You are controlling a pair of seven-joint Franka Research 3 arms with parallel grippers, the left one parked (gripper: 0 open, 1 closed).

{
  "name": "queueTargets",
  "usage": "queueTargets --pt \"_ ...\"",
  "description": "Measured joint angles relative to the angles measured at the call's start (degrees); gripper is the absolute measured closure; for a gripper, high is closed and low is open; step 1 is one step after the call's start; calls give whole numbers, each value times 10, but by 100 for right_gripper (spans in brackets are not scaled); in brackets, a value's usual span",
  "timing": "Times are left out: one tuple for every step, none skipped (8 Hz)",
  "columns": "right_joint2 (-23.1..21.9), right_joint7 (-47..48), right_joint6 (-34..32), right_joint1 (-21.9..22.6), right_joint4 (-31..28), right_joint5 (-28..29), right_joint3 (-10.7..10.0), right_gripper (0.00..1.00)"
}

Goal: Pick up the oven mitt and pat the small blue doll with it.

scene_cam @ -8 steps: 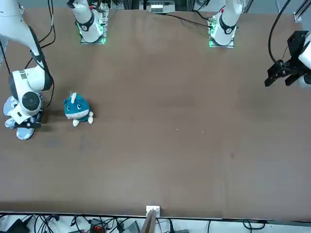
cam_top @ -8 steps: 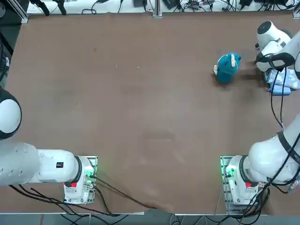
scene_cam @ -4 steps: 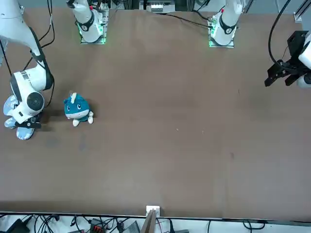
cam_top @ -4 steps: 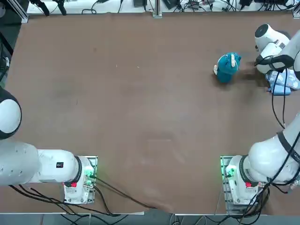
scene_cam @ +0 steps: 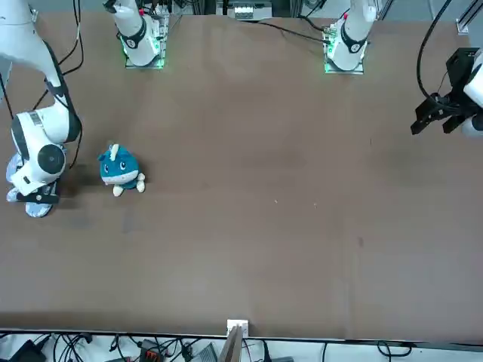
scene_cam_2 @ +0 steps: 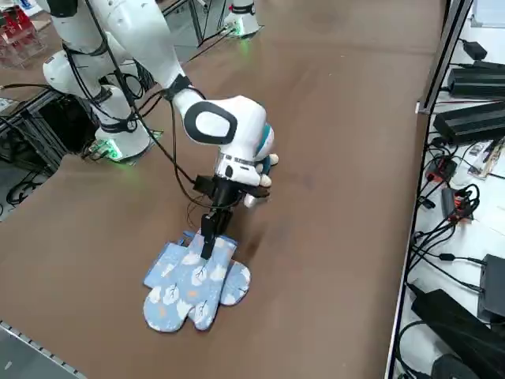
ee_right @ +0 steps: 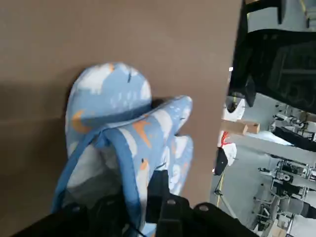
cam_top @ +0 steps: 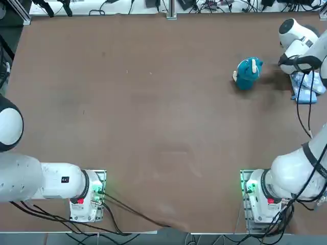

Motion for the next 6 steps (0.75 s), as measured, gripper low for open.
queueTargets --pt "-16 -5 -7 1 3 15 5 96" --pt "-35 -32 -21 1 10 61 14 96" --pt "-58 -86 -48 2 27 125 24 96" --pt "-82 -149 -90 3 54 188 33 96" --pt "-102 -211 -137 4 85 242 40 96" --pt "-113 -266 -188 5 121 289 45 96"
